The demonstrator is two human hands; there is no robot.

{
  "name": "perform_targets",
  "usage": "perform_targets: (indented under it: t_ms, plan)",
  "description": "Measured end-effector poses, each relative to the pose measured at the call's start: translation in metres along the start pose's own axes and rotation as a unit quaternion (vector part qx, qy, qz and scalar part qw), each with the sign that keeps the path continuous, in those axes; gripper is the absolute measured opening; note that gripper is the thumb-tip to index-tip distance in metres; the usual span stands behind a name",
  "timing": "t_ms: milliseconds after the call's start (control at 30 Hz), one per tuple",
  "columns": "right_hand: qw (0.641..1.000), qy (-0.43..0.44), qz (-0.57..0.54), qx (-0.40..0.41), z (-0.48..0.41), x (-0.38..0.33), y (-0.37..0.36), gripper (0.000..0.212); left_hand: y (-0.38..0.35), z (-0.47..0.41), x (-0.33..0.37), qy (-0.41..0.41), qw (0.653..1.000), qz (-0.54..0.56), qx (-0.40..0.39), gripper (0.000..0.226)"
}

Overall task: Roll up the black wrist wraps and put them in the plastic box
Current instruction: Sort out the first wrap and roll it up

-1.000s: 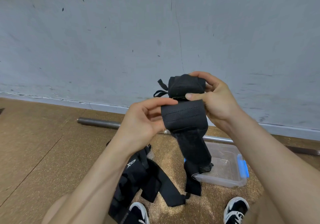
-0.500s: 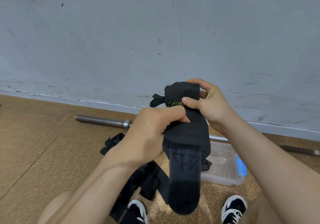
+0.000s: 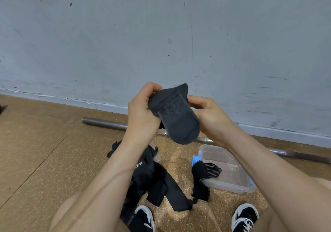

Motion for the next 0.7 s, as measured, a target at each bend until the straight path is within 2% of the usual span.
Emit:
perform_targets:
  t_ms: [133, 200, 300, 367, 433, 533, 600, 700]
  plan:
    - [0.996, -0.014, -0.066, -0.058, 0.004, -0.004, -0.004, 0.054, -0.004, -0.001, -0.004, -0.004, 0.999, 0.004, 0.044, 0.040]
    - [0.996, -0.009, -0.063, -0.070, 0.008, -0.005, -0.007, 0.049, -0.005, -0.001, -0.005, -0.010, 0.998, -0.001, 0.055, 0.040]
    - [0.999, 0.017, 0.034, -0.004, 0.008, -0.003, -0.005, 0.031, -0.008, -0.002, -0.004, 0.007, 0.999, -0.003, 0.049, 0.035]
    - [0.998, 0.019, 0.052, 0.025, 0.008, -0.004, -0.001, 0.022, -0.008, -0.003, -0.002, 0.039, 0.998, 0.027, 0.041, 0.023]
    - [0.998, 0.015, 0.065, 0.017, 0.008, -0.006, 0.004, 0.031, -0.006, -0.003, -0.003, 0.073, 0.994, 0.076, 0.015, 0.003]
    - [0.995, 0.014, 0.094, 0.012, 0.007, -0.010, 0.005, 0.056, -0.002, -0.002, -0.008, 0.115, 0.983, 0.129, -0.070, 0.028]
    - [0.995, 0.017, 0.098, 0.012, 0.007, -0.009, 0.004, 0.061, -0.001, -0.001, -0.006, 0.133, 0.975, 0.139, -0.113, 0.034]
    - [0.999, -0.012, 0.035, -0.013, 0.007, -0.007, 0.005, 0.066, 0.001, 0.001, 0.002, 0.101, 0.983, 0.130, -0.084, 0.025]
Point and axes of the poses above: each hand's wrist, its own z-axis away from the middle knuckle, its own y-axis out of the back of the hand, x = y × z, the point moved 3 cm from there along -z, towards the middle knuckle, and after that the axes turned 5 degrees about -y, right-handed, at the moved point
